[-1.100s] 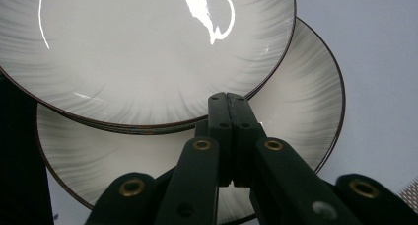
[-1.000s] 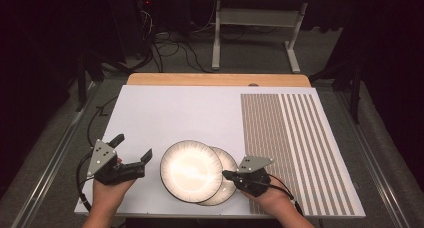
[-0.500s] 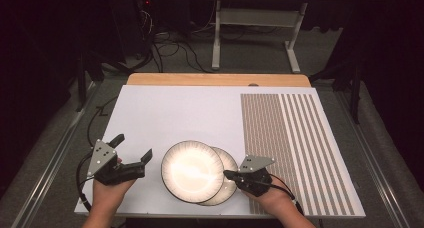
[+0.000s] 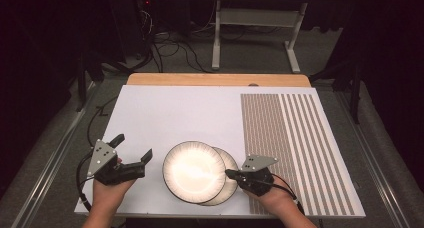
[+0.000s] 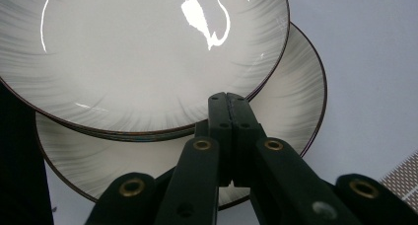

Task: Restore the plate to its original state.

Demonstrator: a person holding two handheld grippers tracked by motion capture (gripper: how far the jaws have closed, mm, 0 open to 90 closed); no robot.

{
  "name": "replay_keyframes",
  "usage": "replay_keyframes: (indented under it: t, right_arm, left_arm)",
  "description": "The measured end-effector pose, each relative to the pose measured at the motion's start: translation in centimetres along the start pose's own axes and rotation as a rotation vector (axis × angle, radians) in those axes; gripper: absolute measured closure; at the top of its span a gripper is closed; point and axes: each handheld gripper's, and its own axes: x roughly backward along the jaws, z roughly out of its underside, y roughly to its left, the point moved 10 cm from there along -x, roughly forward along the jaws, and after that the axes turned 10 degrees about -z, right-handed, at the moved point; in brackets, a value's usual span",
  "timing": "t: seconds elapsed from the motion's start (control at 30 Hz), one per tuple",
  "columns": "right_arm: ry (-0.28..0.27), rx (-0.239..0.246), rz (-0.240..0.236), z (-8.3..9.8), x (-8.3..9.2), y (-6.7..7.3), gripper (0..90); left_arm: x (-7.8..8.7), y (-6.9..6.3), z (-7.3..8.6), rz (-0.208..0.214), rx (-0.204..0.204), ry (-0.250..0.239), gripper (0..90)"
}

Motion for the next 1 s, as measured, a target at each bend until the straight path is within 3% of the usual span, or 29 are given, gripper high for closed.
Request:
replay_keyframes:
  t: [1.0]
  right_arm:
    - [-0.019,-0.012,0.024,0.1,1.2,-0.5,90.0]
  left_arm:
    - [0.1,0.1,-0.1,-0.003,-0.003,-0.001,0.5]
